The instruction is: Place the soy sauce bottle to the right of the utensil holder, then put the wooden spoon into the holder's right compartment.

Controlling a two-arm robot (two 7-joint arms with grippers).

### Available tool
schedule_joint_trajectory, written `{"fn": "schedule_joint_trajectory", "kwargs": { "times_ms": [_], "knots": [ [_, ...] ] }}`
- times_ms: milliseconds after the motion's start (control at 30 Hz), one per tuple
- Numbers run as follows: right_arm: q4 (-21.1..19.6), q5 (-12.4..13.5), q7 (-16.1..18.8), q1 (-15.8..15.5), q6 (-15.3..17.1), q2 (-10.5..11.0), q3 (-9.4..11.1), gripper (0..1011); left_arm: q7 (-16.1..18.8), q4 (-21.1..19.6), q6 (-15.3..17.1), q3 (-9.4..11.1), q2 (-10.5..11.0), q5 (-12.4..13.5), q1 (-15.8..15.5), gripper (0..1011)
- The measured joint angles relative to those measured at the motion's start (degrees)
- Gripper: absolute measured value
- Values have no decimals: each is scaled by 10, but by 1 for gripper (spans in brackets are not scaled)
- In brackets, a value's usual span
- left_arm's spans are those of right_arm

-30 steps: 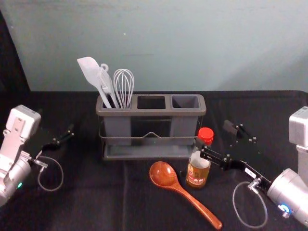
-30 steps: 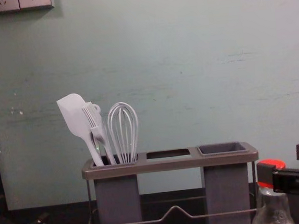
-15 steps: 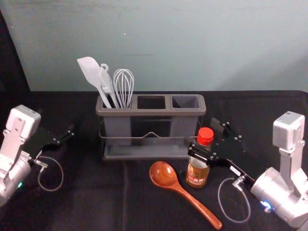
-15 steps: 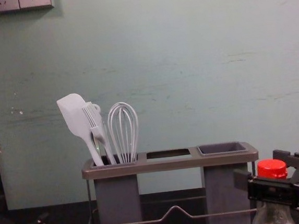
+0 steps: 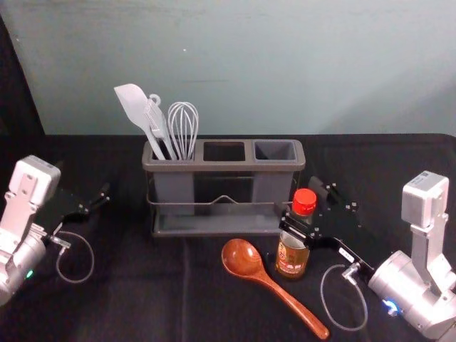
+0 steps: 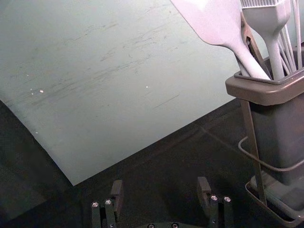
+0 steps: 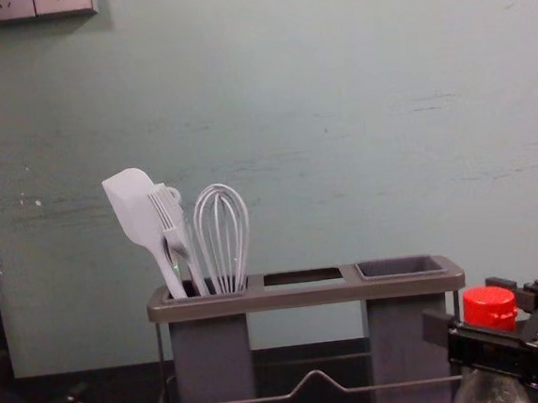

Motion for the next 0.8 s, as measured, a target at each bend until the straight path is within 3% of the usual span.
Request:
{"fn": "schedule_joint_trajectory", "kwargs": {
  "times_ms": [67,267,367,600,667,800],
  "knots": [
    [0,-2,0,-1,0,0,1,870,0,0,0,0,0,0,0,1012],
    [-1,-8,0,-4,8,-1,3,489,0,0,0,0,0,0,0,1011],
    [-1,-10,0,-5,9,-1,3,398,0,0,0,0,0,0,0,1011],
    [-22,-7,1,-11,16,3,10,384,0,0,0,0,0,0,0,1011],
    [-51,-8,-4,-15,43,14,17,383,0,0,0,0,0,0,0,1011],
    [-60,-9,-10,-14,63,23,27,383,0,0,0,0,0,0,0,1012]
  ]
}}
